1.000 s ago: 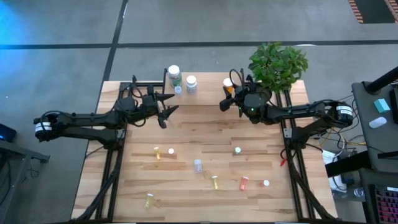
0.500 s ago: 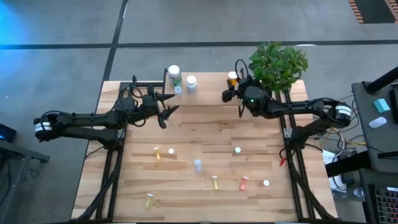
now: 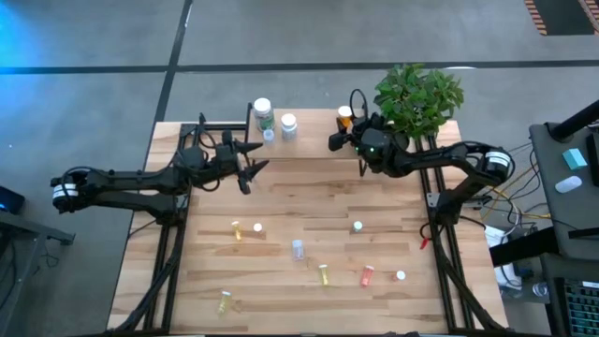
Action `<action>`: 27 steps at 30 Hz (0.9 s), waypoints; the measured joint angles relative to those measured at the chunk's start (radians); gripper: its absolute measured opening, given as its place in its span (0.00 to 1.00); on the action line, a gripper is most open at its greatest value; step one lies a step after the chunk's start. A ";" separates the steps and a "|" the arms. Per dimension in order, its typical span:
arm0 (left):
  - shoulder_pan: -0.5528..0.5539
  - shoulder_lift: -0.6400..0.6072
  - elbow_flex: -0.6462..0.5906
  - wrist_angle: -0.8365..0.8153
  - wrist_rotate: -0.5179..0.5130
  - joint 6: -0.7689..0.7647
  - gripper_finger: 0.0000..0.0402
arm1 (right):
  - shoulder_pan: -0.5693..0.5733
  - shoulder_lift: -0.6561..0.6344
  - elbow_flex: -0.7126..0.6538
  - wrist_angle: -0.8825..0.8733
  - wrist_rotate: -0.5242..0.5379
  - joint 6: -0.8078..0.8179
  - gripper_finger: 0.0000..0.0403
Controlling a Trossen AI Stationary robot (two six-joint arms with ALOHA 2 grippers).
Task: Pick and place medicine bottles onto shelf by color
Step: Put the orange pill bottle on the shelf
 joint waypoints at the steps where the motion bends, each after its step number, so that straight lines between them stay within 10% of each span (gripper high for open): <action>1: 0.000 0.000 -0.003 -0.001 0.000 0.000 0.60 | -0.005 0.000 0.000 0.000 -0.001 -0.001 0.48; 27: 0.000 -0.002 -0.007 -0.001 0.011 0.002 0.60 | -0.024 0.000 -0.002 -0.016 0.007 -0.033 0.48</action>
